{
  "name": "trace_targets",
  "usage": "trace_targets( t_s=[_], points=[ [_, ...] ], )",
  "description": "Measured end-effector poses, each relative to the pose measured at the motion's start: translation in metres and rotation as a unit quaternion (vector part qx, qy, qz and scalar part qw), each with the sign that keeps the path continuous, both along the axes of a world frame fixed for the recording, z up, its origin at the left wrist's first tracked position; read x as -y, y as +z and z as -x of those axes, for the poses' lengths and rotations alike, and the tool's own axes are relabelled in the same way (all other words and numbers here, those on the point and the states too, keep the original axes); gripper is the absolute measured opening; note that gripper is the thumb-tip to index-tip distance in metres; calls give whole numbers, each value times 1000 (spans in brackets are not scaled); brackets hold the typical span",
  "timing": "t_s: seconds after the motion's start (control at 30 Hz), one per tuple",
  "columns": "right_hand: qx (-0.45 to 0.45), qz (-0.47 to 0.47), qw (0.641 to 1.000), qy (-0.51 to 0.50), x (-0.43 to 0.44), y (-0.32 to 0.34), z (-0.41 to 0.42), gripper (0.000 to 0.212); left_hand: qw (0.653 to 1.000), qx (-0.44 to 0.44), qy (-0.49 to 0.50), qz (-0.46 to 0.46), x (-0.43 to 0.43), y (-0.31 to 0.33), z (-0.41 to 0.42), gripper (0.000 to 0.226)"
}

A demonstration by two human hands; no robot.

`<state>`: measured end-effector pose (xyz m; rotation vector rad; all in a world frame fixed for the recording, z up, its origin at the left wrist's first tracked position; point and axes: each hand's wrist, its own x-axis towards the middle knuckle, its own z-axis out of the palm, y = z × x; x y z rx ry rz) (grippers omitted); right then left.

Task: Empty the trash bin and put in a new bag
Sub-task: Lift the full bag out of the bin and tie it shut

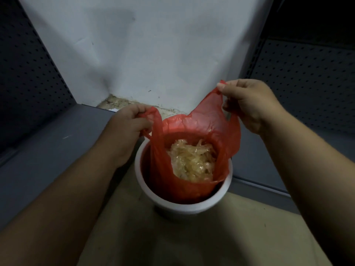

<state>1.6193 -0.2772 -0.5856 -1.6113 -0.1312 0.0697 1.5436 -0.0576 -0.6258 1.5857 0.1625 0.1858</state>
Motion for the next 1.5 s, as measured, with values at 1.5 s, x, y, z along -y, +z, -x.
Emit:
trace_targets(
  t_s=[1.5],
  points=[
    [130, 390, 890, 197, -27, 0, 17, 16, 994, -75, -14, 77, 66, -12, -11, 40]
  ],
)
